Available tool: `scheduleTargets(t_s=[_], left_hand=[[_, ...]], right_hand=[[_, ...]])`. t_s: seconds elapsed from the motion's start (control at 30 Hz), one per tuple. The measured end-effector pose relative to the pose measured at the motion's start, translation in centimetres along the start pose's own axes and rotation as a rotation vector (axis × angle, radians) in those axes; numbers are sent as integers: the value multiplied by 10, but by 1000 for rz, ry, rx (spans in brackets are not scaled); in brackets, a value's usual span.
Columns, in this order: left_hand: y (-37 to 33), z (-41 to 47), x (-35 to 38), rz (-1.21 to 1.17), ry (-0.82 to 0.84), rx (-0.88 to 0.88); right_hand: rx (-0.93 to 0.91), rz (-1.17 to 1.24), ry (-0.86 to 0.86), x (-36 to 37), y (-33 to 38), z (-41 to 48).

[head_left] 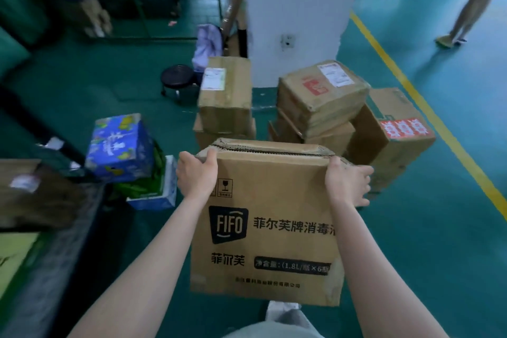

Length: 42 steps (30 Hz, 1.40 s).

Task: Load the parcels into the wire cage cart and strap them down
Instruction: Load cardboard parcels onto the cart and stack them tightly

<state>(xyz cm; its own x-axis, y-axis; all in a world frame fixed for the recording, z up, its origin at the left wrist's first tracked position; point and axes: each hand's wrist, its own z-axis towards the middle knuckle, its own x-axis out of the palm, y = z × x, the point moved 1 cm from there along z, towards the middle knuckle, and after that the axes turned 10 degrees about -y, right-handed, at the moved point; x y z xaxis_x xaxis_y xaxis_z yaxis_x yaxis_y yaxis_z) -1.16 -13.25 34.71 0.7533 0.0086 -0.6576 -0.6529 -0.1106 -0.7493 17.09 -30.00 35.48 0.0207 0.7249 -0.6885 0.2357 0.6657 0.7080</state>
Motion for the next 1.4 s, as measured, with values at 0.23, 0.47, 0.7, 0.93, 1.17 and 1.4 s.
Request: scheduleTargets(t_s=[0.23, 0.47, 0.7, 0.93, 1.17, 1.4], left_hand=[[57, 30, -84, 35, -203, -160], [106, 49, -159, 16, -414, -334], [133, 61, -215, -10, -621, -531], [150, 67, -243, -28, -741, -607], [194, 72, -276, -72, -831, -765], [253, 109, -345, -70, -898, -840]], right_hand=[[-173, -51, 209, 45, 33, -81], [-346, -100, 471, 95, 70, -158], [-470, -104, 700, 143, 115, -223], [-605, -112, 819, 185, 138, -269], [-734, -152, 932, 220, 151, -341], [-789, -231, 1031, 260, 159, -452]])
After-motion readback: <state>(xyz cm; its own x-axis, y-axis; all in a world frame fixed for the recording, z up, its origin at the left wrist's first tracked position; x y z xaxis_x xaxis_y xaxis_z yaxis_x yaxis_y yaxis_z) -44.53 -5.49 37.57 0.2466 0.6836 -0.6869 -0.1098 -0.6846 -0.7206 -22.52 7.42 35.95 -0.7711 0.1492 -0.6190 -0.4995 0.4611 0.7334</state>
